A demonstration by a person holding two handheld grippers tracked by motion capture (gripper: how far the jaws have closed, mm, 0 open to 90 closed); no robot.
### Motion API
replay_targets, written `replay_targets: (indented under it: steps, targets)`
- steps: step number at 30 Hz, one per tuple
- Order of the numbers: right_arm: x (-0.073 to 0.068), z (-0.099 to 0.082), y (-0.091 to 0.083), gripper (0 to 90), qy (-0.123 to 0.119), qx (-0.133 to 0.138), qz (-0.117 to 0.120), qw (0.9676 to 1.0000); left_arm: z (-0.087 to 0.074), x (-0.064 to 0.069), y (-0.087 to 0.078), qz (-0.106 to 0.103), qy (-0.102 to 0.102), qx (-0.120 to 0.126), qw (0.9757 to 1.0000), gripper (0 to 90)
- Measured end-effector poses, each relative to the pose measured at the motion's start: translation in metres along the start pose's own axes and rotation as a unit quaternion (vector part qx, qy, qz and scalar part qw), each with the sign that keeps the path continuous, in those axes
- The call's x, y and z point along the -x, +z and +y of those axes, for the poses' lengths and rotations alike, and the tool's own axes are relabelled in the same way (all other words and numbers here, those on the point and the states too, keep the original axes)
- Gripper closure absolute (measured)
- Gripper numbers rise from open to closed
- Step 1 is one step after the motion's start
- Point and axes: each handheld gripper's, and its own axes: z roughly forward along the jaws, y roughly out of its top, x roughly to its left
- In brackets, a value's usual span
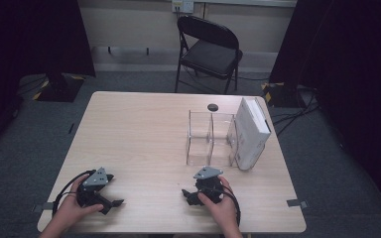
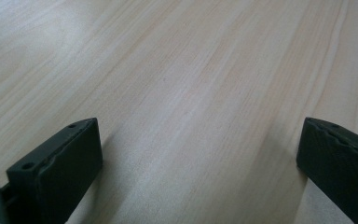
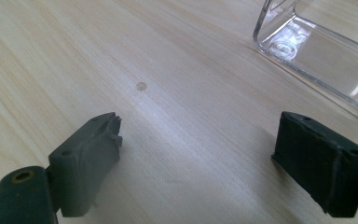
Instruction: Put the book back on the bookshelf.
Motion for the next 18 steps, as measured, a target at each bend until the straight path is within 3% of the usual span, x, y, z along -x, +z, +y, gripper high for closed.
replay_targets:
  steps: [18]
  targets:
    - [-0.0003,-0.0001,0.0001,12.5,-0.001,0.001,-0.001,1.0000,0.0000,0.0000,0.0000,0.000,0.000,0.000,1.0000,0.0]
